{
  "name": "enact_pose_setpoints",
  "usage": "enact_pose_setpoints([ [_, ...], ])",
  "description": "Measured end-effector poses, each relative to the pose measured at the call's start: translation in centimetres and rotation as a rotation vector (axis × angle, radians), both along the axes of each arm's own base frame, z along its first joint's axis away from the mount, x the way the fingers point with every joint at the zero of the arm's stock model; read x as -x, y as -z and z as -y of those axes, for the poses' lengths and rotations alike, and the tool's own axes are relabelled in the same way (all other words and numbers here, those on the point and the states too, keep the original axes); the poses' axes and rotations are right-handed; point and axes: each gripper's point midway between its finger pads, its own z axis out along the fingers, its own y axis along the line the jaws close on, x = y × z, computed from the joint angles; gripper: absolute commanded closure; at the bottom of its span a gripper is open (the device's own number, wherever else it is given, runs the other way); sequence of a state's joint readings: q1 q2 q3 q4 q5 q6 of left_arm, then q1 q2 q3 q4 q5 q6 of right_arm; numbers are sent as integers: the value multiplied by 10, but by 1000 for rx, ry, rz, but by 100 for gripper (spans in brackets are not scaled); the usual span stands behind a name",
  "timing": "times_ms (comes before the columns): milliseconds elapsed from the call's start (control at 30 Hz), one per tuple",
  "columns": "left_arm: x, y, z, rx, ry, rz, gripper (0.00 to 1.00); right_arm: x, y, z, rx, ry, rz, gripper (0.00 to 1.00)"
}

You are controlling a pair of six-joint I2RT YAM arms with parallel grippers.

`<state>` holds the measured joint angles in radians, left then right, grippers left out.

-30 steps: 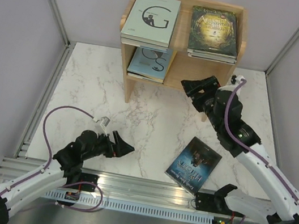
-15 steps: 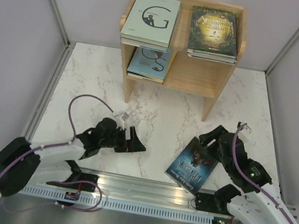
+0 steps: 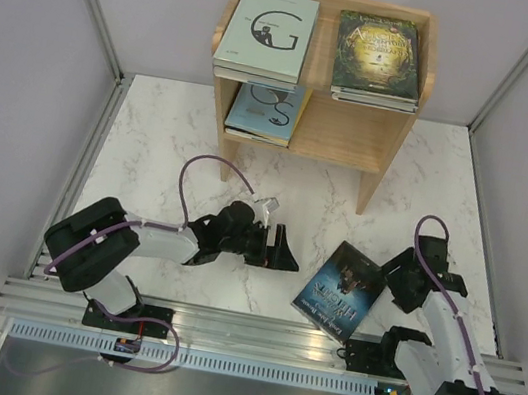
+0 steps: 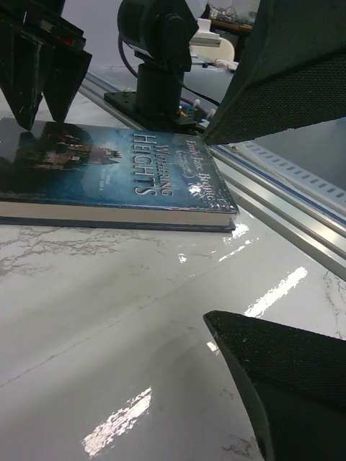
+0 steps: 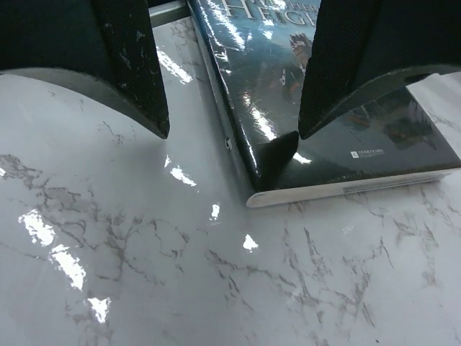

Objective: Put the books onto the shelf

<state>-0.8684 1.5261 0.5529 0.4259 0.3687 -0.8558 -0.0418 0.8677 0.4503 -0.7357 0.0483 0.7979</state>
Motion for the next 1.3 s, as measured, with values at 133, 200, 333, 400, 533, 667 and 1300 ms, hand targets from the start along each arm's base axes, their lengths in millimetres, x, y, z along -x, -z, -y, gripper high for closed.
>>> enact_pose_setpoints([
  [133, 3, 5, 1, -7, 7, -6, 3, 1, 6, -10, -78, -35, 6, 27],
  [200, 2, 3, 2, 2, 9, 1, 3, -1, 8, -20, -128, -58, 32, 29],
  [333, 3, 4, 1, 10, 8, 8, 3, -13, 6, -43, -241, -91, 168, 33],
  [400, 5, 6, -1, 6, 8, 4, 3, -14, 3, -61, -304, -126, 228, 33],
  [533, 7, 8, -4, 0, 4, 2, 3, -9, 1, -100, -396, -214, 266, 35],
  [667, 6, 7, -9, -3, -16, 14, 4, -3, 2, -147, -459, -320, 229, 35],
  [1300, 81, -3, -133, -188, -184, -88, 4, -69, -12, -370, -327, -763, 312, 22],
])
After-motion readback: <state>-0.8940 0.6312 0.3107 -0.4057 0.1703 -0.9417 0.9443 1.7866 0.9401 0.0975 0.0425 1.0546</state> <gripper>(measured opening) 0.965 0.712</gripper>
